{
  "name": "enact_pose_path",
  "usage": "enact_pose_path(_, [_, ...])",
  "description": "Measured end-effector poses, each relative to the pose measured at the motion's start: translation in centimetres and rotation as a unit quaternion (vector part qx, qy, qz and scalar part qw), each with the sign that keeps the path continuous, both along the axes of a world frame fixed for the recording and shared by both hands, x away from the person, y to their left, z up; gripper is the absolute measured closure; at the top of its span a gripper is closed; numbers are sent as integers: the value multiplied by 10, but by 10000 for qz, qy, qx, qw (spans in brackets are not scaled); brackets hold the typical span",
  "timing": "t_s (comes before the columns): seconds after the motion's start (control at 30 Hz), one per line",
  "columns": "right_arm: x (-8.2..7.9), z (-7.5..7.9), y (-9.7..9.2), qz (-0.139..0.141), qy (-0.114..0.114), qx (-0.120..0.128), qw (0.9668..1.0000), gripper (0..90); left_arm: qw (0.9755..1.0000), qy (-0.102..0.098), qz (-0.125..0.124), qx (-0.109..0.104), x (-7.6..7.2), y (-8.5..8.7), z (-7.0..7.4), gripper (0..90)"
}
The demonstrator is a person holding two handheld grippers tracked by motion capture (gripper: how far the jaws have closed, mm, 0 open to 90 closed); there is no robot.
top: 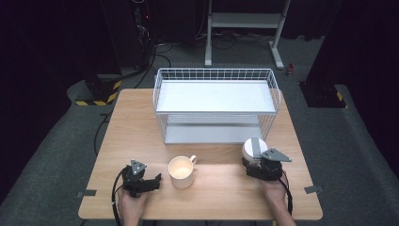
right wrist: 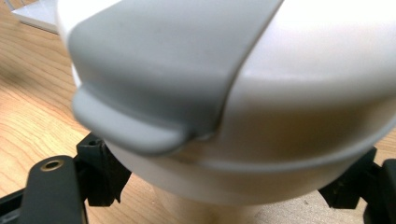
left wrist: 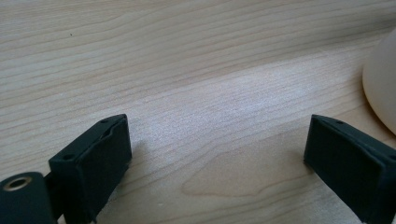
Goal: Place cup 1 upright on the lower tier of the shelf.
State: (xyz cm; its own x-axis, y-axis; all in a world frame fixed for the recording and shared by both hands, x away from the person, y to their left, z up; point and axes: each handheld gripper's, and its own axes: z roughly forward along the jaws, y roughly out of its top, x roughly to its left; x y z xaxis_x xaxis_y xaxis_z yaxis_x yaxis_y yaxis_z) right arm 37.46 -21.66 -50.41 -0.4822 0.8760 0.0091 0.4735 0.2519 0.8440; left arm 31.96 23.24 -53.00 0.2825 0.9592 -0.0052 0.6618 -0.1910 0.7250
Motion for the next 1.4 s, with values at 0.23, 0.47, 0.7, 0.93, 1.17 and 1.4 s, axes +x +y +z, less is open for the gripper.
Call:
enact_pose_path(0.23, [3,5,1,36,-34,-8,10000,186,10000,-11,11,-1,0,0,0,79])
enact_pose_path(0.47, [7,10,6,82,-61,10,9999,187,10000,-12,15,-2,0,0,0,80])
enact_pose_path(0.7, [14,17,12,144,-4,103,9998,187,10000,-14,-8,34,0,1,0,81])
enact_pose_path(0.93, [23,21,16,164,-13,102,9998,187,10000,-16,-1,23,0,1,0,86])
enact_pose_path(1.17, [33,23,23,142,32,146,9998,187,10000,-14,-2,25,0,1,0,86])
enact_pose_path(1.4, [42,26,28,86,35,139,9999,187,10000,-4,-17,45,0,1,0,88])
